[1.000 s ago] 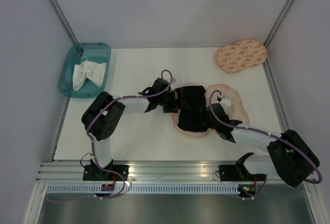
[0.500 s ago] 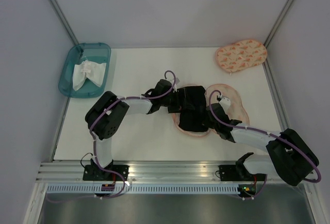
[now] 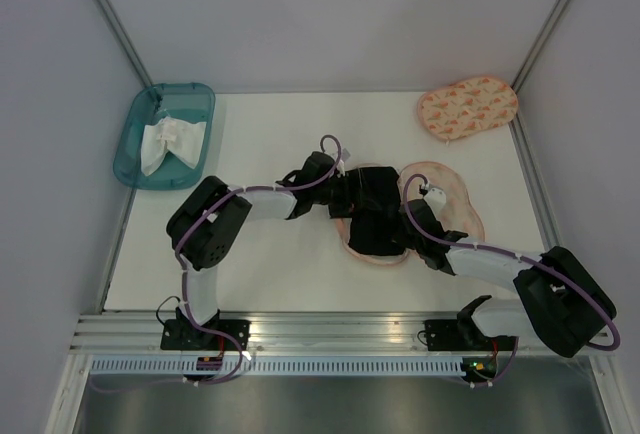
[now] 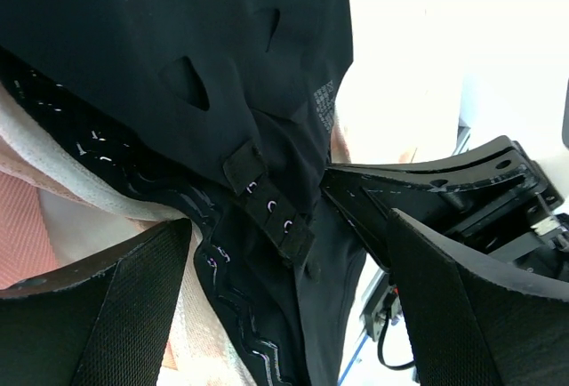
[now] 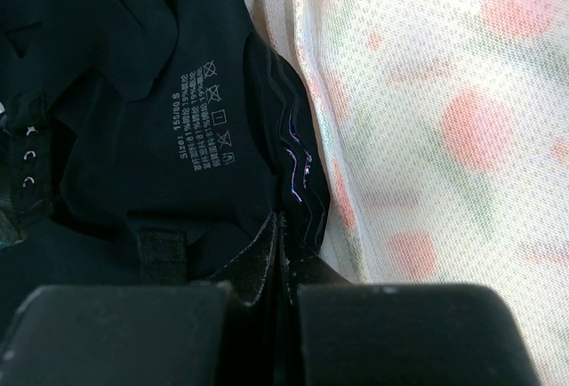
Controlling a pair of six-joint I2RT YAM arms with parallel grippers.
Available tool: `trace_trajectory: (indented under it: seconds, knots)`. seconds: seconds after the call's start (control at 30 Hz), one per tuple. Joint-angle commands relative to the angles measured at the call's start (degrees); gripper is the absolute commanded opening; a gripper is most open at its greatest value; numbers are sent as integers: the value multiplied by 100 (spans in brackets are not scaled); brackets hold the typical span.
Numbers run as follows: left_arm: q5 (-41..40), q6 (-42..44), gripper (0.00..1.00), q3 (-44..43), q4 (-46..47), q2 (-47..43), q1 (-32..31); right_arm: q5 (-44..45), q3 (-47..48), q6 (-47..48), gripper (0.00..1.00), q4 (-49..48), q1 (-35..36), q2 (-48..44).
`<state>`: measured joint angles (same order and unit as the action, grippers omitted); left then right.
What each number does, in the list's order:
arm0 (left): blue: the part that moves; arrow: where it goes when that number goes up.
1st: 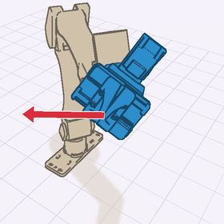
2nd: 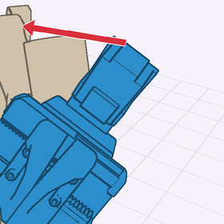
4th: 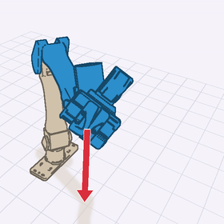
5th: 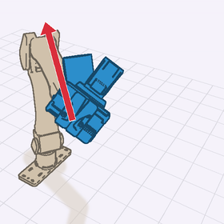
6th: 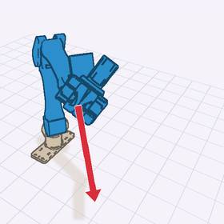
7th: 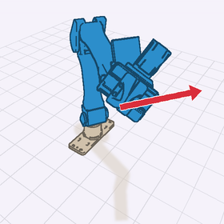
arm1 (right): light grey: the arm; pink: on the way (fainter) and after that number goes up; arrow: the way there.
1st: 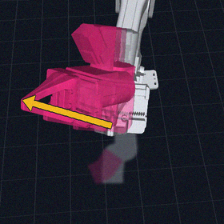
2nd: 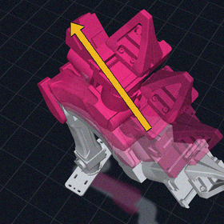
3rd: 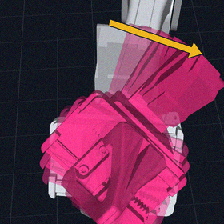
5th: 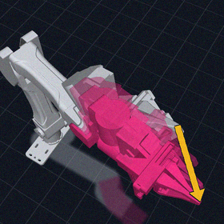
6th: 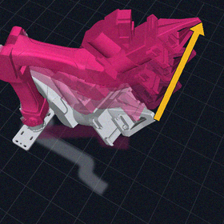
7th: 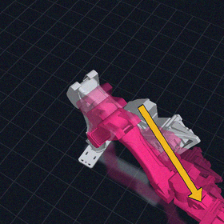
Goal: Unzip the laundry bag and remove the bra
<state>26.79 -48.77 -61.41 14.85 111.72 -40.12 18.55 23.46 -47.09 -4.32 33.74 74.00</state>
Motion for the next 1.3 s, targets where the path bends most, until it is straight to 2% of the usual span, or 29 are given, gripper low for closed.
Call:
trace_trajectory:
  seconds: [0.0,0.17,0.47,0.63,0.83,1.27]
  knots:
    - [222,-124,92,-381,-255,-283,-110,105,9,86,0,168,-25,168]
    - [432,-325,85,-425,-404,-282,-128,97,-8,104,1,186,-34,185]
    - [337,-229,82,-715,-1045,-423,-224,132,-52,112,0,230,-25,106]
    - [-85,-36,82,-680,-1441,-748,-233,141,-79,121,1,230,-34,71]
    - [-164,148,84,-926,-2003,-704,-225,114,-79,139,0,238,-25,97]
    - [-42,131,88,-987,-1969,-599,-233,149,-44,139,1,309,-34,97]
